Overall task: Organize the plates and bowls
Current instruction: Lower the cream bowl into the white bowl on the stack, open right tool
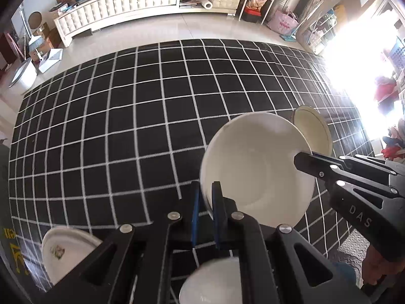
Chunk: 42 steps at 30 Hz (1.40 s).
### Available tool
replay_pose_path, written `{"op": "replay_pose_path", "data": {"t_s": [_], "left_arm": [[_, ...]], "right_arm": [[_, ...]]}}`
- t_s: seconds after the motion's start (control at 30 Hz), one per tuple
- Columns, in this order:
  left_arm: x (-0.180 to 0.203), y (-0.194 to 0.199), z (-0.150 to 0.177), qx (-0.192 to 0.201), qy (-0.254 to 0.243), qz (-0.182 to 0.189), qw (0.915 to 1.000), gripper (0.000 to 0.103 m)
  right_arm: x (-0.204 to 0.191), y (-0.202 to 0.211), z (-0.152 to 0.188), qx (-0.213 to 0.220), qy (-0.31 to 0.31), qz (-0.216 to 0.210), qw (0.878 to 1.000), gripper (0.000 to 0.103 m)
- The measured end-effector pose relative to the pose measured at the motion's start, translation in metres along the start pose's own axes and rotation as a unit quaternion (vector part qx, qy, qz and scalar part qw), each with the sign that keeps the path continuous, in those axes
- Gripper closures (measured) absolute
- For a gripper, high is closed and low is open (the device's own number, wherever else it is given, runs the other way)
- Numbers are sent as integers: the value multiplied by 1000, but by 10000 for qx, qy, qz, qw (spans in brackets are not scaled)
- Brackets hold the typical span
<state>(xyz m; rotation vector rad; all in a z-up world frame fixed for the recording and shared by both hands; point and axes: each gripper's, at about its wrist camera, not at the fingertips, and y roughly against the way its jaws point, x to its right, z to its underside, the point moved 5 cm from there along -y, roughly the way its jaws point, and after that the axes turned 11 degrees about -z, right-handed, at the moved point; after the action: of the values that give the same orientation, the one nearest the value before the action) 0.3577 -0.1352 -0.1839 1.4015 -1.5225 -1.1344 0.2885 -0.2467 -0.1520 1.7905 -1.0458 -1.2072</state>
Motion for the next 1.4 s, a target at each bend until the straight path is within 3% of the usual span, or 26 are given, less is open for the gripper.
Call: {"op": "replay_pose_path", "data": {"t_s": [0.4,0.9,1.4], "left_arm": [[-22,43,56,155,209,9,9997,95],[-33,44,144,-109,244,-118,9996,95],[-30,28,168,-432,192,-127,9988,95]], "right_arm": [[-43,22,32,108,219,-46,9997,96],[-61,4,90,-244,167,-136,9995,96],[-57,-17,110,-588,-23,-184,9981,96]]}}
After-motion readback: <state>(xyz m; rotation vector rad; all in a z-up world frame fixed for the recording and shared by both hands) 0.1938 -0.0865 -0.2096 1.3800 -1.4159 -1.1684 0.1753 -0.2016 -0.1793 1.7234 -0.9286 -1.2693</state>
